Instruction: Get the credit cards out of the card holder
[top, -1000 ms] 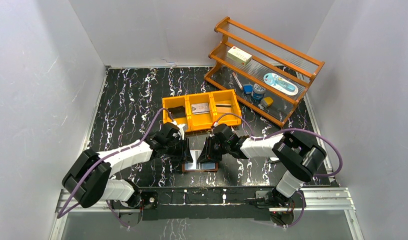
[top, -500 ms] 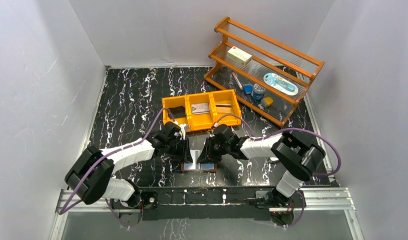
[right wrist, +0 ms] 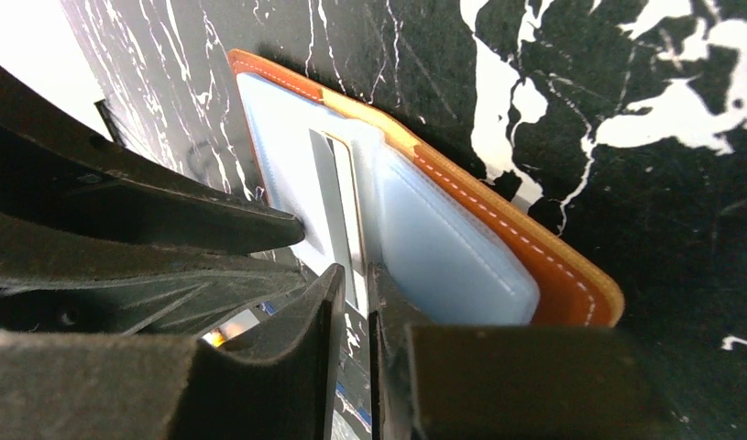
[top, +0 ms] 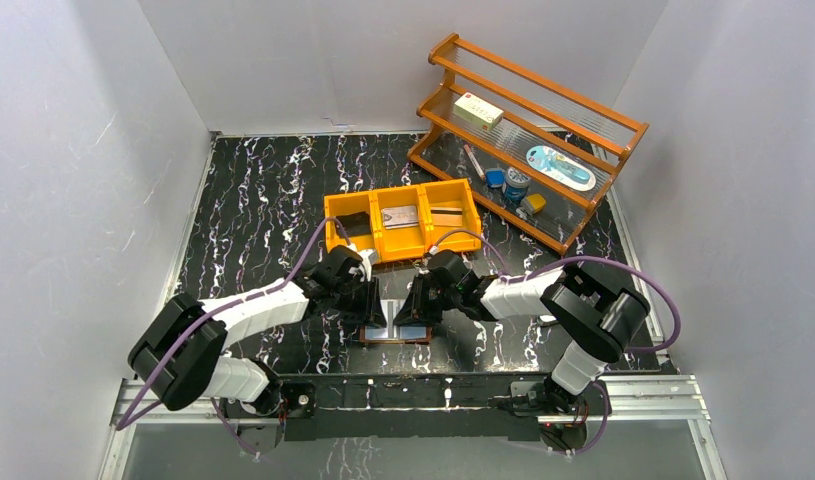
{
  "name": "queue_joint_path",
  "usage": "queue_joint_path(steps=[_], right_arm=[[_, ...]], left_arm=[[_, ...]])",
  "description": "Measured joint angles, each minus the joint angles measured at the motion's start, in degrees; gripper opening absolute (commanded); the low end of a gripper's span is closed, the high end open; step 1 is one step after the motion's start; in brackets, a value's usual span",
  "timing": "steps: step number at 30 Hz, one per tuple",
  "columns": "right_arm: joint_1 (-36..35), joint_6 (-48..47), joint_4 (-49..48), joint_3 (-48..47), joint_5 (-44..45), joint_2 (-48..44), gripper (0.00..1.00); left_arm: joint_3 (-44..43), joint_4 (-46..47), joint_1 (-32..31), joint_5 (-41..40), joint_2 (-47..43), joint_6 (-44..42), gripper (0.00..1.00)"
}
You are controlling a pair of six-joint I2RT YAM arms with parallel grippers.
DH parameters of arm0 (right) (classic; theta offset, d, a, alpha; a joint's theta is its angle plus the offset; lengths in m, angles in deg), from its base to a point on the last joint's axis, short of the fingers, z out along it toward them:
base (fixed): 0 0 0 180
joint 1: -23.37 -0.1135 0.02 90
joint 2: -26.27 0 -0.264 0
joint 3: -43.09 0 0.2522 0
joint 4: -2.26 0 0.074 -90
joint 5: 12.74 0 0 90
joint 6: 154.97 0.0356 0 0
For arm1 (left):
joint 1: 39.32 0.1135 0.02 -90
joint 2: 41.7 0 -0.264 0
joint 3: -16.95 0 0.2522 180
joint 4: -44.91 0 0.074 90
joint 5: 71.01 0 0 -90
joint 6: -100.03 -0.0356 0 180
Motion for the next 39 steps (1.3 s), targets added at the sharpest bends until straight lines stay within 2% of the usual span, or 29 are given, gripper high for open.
queue_joint_path(steps=[4,10,27,30,34,39], right_arm=[[-0.02,0.33,0.81,0.0,1.11,0.0,0.23],[-0.02,0.85,1.14,0.0,1.68,0.0,0.23],[-0.02,0.98,0.87,-0.02,0.94,0.0,0.26],[-0.02,0.92,0.87,-0.02,0.81,0.0,0.21],[-0.02,0.48,1.25,-0.02,0.98,0.0,0.06],[0.02,-0.37,1.68,-0.02,1.07,-0.15,0.02]], left_arm=[[-0.02,-1.49,-0.09,-2.34,-1.77,-0.07,0.33],[-1.22,-3.91,-0.09,-5.66,-2.93,-0.44,0.34],[-1.51,-2.93,-0.09,-4.66,-0.13,-0.55,0.25],[-1.46,-2.69,-0.13,-4.5,0.02,-0.39,0.25],[-1.09,-2.1,-0.2,-4.42,0.0,-0.2,0.25],[-0.92,-1.92,-0.2,-4.5,-0.11,-0.15,0.25]])
